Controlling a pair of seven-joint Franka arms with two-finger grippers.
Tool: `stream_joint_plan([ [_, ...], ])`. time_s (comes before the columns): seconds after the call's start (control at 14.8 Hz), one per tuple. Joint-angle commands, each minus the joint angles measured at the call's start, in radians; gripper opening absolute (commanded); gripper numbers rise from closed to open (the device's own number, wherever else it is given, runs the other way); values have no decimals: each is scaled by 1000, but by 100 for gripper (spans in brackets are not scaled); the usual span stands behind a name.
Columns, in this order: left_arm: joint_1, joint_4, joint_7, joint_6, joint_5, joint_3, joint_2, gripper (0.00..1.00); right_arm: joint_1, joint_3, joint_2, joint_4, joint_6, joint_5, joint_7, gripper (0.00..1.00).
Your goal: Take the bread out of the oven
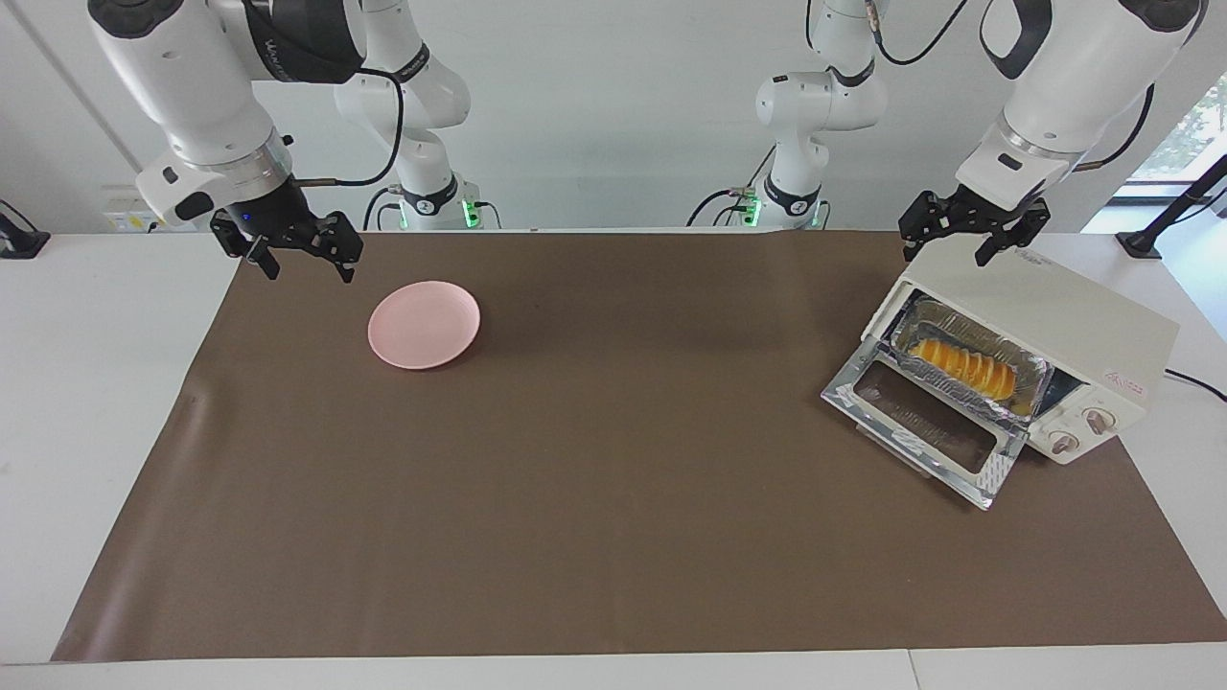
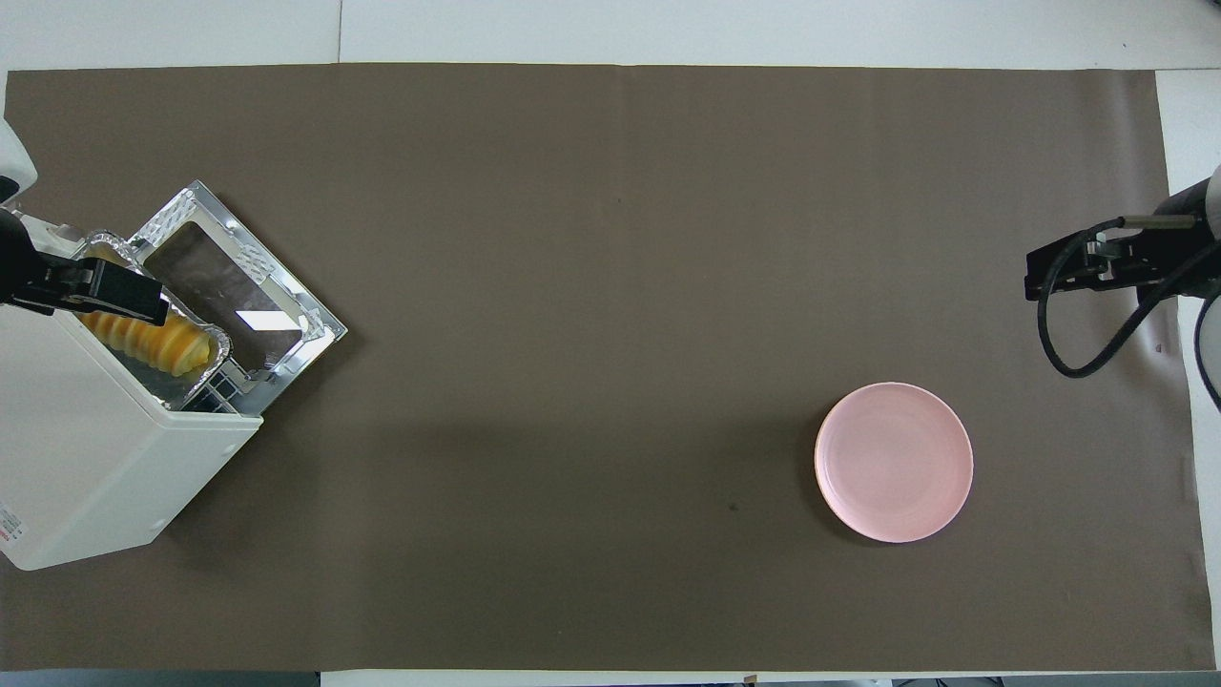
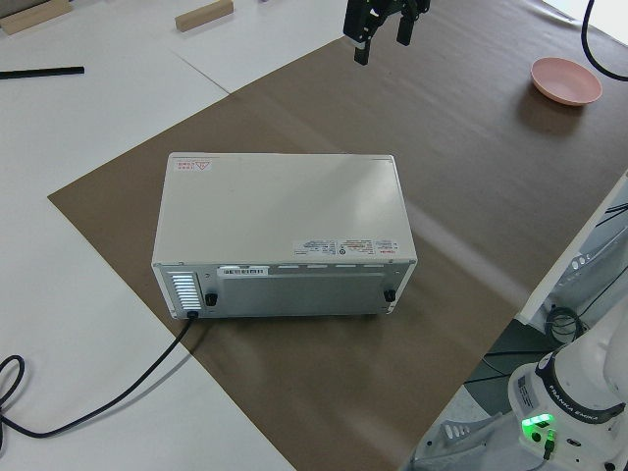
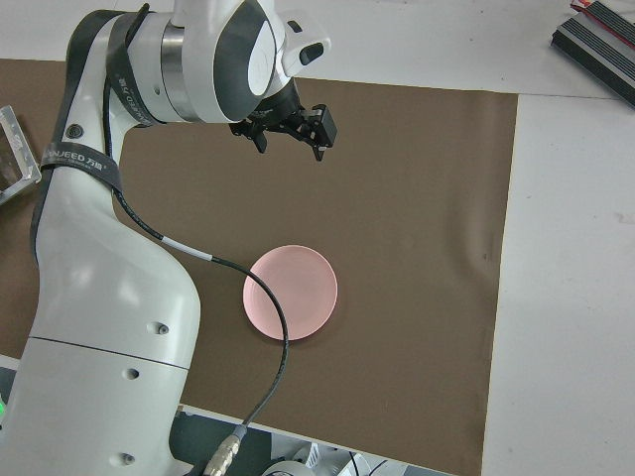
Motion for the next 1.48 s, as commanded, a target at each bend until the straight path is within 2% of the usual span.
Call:
stream_joint_plan([
  [0.0,12,-23,4,11,-11,-9,-24,100,-13,7,-10,-6,-9,5,-15,100],
  [0.67,17,-30,-2,9,-3,-1,-25,100,-15,8,-10,-6,-9,5,-15,100],
  [0.88,26,-16,-139,44,-8,-3,-9,100,-15,7,-8,-6,-9,5,-15,100],
  [1.08,20,139,-175,-8,1,0,146,100,-15,8,-8,-6,-9,5,-15,100],
  [1.35,15,311,-468,12,67,0,376,100,-13,8,-8,-6,-9,5,-15,100],
  [1.41,17,319,-502,47,67,13,402,100,-15,7,-10,-6,-9,5,-15,100],
])
